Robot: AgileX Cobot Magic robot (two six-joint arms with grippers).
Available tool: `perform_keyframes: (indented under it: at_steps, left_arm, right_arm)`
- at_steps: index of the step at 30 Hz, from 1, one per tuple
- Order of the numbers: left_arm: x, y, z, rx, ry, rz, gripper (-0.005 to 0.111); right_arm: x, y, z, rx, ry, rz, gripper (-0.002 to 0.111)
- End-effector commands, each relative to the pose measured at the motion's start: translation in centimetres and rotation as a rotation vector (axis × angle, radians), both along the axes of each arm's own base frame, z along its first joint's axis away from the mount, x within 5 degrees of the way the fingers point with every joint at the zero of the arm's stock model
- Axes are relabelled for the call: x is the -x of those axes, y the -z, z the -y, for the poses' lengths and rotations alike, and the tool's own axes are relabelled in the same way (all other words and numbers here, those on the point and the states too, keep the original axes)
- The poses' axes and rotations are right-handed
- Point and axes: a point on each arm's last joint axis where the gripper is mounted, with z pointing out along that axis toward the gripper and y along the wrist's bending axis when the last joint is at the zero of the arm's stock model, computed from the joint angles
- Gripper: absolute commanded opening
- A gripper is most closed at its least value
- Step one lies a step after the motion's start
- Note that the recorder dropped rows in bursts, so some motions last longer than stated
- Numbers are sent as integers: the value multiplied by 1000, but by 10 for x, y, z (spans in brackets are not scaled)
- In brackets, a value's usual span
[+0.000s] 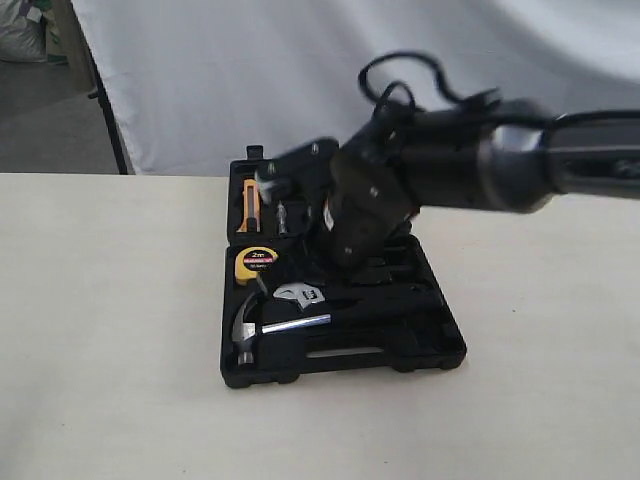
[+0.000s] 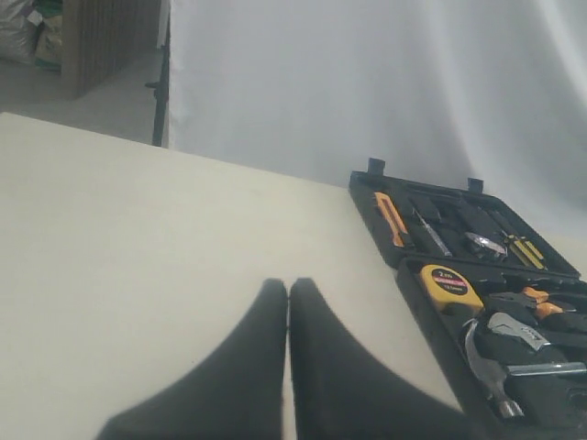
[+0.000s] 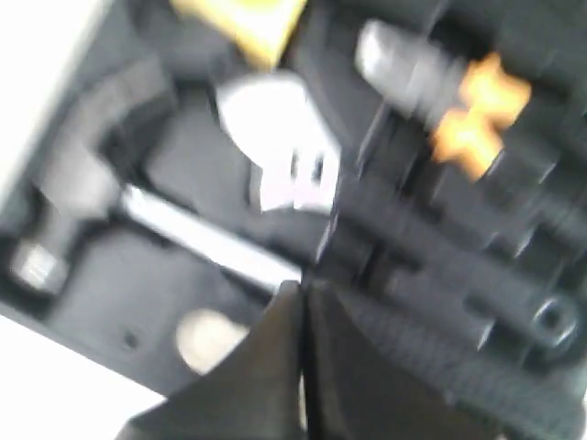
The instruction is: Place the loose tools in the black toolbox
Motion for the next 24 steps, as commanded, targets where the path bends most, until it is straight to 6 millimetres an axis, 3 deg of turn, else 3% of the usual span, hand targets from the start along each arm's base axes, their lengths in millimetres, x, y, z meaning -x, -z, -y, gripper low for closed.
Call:
perform_keyframes:
  at_steps: [1,4,7,9,14,16,20,24]
  left_arm:
    - [1,-2,-1,-2,-26,13,1]
    - [1,-2,-1,-2,-26,13,1]
    - [1,-2,-1,-2,-26,13,1]
    - [1,-2,-1,-2,-26,13,1]
    - [1,-2,-1,-2,-26,13,1]
    - [1,-2,-1,-2,-26,13,1]
    - [1,-2,-1,-2,-26,13,1]
    - [1,-2,-1,-2,-26,13,1]
  right_arm:
    - [4,-56,4,-178,-19,129,0]
    - [4,-62,1,-224,-26,150,0]
    - [0,-38,-4,-184,-27,113,0]
    - [-4,-9,-8,-130,-26,63,0]
    - [-5,106,-12,46,1,-148,0]
    - [-5,129,-11,120,20,-209,0]
    - [-8,119,-12,165,42,-234,0]
    - [-12,76,-15,115,42,-180,0]
